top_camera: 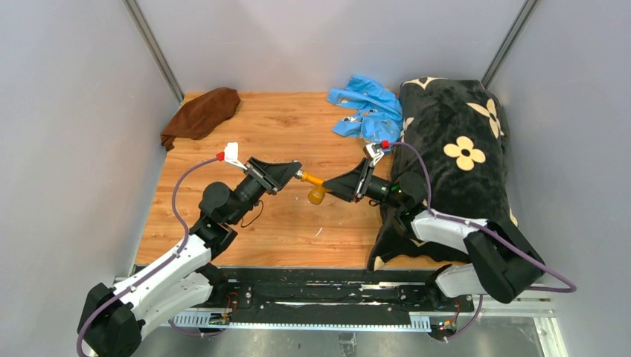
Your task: Install the water faucets
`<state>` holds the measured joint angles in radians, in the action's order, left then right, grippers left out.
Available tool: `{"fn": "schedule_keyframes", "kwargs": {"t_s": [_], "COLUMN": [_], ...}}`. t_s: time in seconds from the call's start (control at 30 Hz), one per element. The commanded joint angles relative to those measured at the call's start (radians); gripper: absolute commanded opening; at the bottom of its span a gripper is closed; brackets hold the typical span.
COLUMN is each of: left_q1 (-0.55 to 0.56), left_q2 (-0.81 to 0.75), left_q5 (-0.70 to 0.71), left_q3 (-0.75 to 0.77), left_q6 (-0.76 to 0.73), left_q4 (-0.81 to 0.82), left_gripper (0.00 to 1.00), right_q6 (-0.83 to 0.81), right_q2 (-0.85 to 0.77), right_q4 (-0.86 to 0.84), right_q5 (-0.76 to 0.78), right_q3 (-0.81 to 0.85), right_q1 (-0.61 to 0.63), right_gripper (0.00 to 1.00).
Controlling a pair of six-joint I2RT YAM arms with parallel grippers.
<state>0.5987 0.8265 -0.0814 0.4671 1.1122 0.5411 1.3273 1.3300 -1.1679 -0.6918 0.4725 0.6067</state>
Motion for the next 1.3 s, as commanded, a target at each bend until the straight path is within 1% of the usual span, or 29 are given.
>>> {"fn": "schedule_keyframes", "kwargs": {"t_s": [0.0, 0.07, 0.1, 0.17, 0.2, 0.23, 0.3, 0.33, 0.4, 0.43, 0.47, 0.5, 0.6, 0.7, 0.87, 0.97, 1.1, 1.27], "left_q1": [-0.007, -0.007, -0.007, -0.007, -0.007, -0.007, -0.006, -0.007, -0.007, -0.006, -0.007, -0.007, -0.007, -0.007, -0.007, -0.007, -0.007, -0.007], "left_q2": [-0.001, 0.003, 0.001, -0.007, -0.014, -0.023, -0.041, -0.049, -0.065, -0.070, -0.074, -0.076, -0.071, -0.056, -0.041, -0.044, -0.050, -0.047], "left_q5": [0.030, 0.046, 0.054, 0.069, 0.074, 0.079, 0.101, 0.108, 0.124, 0.124, 0.125, 0.125, 0.118, 0.103, 0.084, 0.076, 0.078, 0.077], "left_q3": [-0.045, -0.048, -0.048, -0.041, -0.031, -0.022, -0.001, 0.004, 0.014, 0.015, 0.017, 0.019, 0.028, 0.040, 0.045, 0.046, 0.040, 0.035], "left_q6": [0.004, 0.024, 0.031, 0.042, 0.044, 0.044, 0.064, 0.068, 0.089, 0.089, 0.091, 0.094, 0.100, 0.103, 0.108, 0.108, 0.113, 0.118], "left_q4": [0.259, 0.272, 0.266, 0.241, 0.205, 0.157, 0.066, 0.038, -0.014, -0.019, -0.028, -0.037, -0.046, -0.050, -0.049, -0.049, -0.049, -0.047], "left_gripper": [0.00, 0.00, 0.00, 0.00, 0.00, 0.00, 0.00, 0.00, 0.00, 0.00, 0.00, 0.00, 0.00, 0.00, 0.00, 0.00, 0.00, 0.00], "right_q6": [0.406, 0.380, 0.360, 0.298, 0.250, 0.189, 0.013, -0.116, -0.373, -0.540, -0.627, -0.682, -0.740, -0.740, -0.739, -0.737, -0.662, -0.541], "right_q2": [-0.015, -0.032, -0.045, -0.080, -0.106, -0.139, -0.232, -0.288, -0.414, -0.474, -0.519, -0.563, -0.631, -0.598, -0.474, -0.382, -0.270, -0.121], "right_q4": [-0.415, -0.402, -0.377, -0.293, -0.221, -0.130, 0.111, 0.280, 0.627, 0.746, 0.817, 0.841, 0.775, 0.677, 0.441, 0.332, 0.129, -0.070], "right_q5": [-0.121, -0.109, -0.112, -0.121, -0.123, -0.123, -0.108, -0.086, 0.016, 0.072, 0.130, 0.165, 0.196, 0.167, 0.133, 0.112, 0.077, 0.031], "right_q3": [0.029, 0.004, -0.006, -0.030, -0.042, -0.050, -0.045, -0.032, 0.026, 0.051, 0.064, 0.068, 0.028, 0.009, -0.012, -0.002, 0.002, 0.016], "right_q1": [-0.030, -0.046, -0.060, -0.089, -0.100, -0.110, -0.120, -0.120, -0.114, -0.104, -0.092, -0.084, -0.079, -0.070, -0.013, 0.018, 0.044, 0.052], "right_gripper": [0.62, 0.68, 0.70, 0.71, 0.71, 0.72, 0.72, 0.73, 0.74, 0.75, 0.77, 0.78, 0.81, 0.81, 0.82, 0.81, 0.80, 0.70]}}
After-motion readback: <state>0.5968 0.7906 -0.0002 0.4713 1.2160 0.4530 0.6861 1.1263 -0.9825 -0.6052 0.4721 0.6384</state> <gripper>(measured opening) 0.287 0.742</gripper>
